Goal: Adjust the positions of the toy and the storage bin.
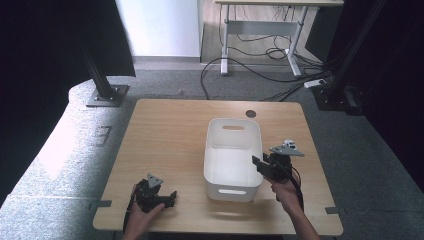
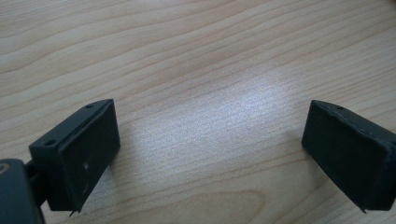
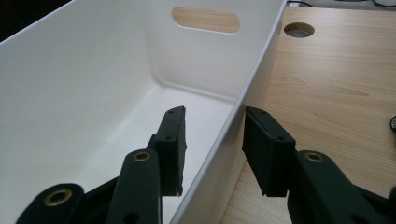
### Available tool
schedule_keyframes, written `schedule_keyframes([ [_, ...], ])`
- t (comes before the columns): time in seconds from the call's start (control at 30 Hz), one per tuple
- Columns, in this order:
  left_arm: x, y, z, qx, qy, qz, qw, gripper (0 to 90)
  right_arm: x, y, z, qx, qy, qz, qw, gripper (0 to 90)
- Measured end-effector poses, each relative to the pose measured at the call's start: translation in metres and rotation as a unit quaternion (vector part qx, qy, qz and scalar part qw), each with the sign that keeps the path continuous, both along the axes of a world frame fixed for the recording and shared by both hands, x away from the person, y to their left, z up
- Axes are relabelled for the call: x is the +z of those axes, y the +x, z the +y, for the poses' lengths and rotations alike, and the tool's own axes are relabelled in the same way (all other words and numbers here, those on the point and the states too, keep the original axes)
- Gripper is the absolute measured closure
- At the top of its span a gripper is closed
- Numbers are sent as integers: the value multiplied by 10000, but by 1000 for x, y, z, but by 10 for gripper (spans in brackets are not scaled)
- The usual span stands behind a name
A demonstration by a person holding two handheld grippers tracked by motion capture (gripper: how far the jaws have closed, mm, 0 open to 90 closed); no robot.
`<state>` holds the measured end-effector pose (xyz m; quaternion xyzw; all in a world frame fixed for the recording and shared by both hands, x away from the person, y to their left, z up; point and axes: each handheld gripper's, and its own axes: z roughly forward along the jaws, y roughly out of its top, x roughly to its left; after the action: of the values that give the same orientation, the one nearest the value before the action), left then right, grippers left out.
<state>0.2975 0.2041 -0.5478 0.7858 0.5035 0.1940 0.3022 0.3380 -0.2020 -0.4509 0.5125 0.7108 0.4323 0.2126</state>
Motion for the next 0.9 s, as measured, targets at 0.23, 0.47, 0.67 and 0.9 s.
schedule_keyframes([
  [0.23, 0, 0, 0, 1, 0, 0, 10000, 42, 0, 1, 3, 9, 14, -1, 10000, 589],
  [0.47, 0, 0, 0, -2, 3, -1, 10000, 43, 0, 3, 6, 43, 5, 6, 10000, 588],
  [0.67, 0, 0, 0, -7, 1, -1, 10000, 43, 0, 5, 8, 78, 29, 23, 10000, 587],
  [0.9, 0, 0, 0, -12, 2, 0, 10000, 42, -1, 6, 6, 78, 34, 9, 10000, 511],
])
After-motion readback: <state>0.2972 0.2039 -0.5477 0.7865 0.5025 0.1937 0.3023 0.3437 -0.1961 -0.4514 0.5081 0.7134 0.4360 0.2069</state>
